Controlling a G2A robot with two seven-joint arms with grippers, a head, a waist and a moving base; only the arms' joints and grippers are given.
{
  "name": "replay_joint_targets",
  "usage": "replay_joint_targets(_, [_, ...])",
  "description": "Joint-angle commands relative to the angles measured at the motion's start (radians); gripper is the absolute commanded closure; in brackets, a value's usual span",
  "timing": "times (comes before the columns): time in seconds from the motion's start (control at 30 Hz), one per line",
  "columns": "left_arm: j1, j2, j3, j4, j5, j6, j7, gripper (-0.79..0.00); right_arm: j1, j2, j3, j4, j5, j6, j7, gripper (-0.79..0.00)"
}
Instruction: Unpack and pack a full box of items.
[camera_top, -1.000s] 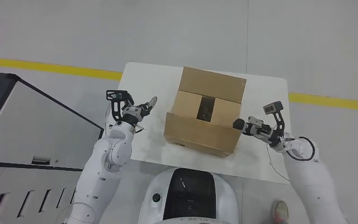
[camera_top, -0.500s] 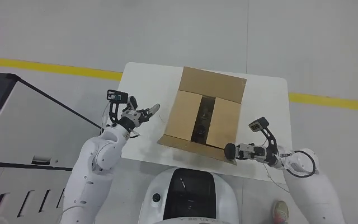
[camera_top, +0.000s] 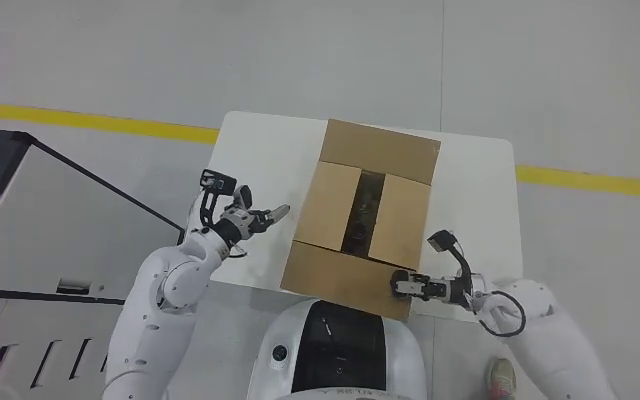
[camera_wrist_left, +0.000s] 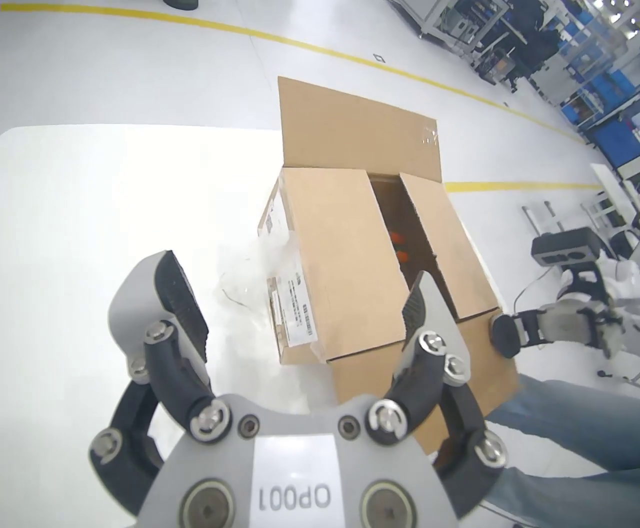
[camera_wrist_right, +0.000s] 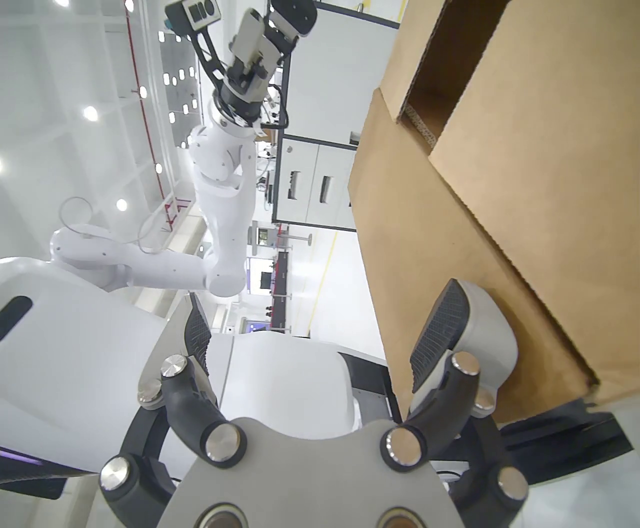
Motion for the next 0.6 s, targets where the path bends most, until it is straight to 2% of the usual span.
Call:
replay_joint_targets(0.0, [-0.023,0.000,0.004,0.011,-0.017,0.016,-0.008,-0.785,0.006,0.015,-0.029,0.012,-0.057,-0.054,-0.054,-0.785])
replay_joint_targets(0.27, [-0.051,0.001,0.029,0.036,-0.025,0.045,0.012,-0.785,0.076,0.050,-0.154,0.127,-0.161,-0.207,-0.208,-0.785])
replay_joint_targets(0.57, [-0.046,0.004,0.040,0.024,-0.048,0.061,0.011,-0.785,0.137,0.078,-0.249,0.186,-0.161,-0.300,-0.300,-0.785])
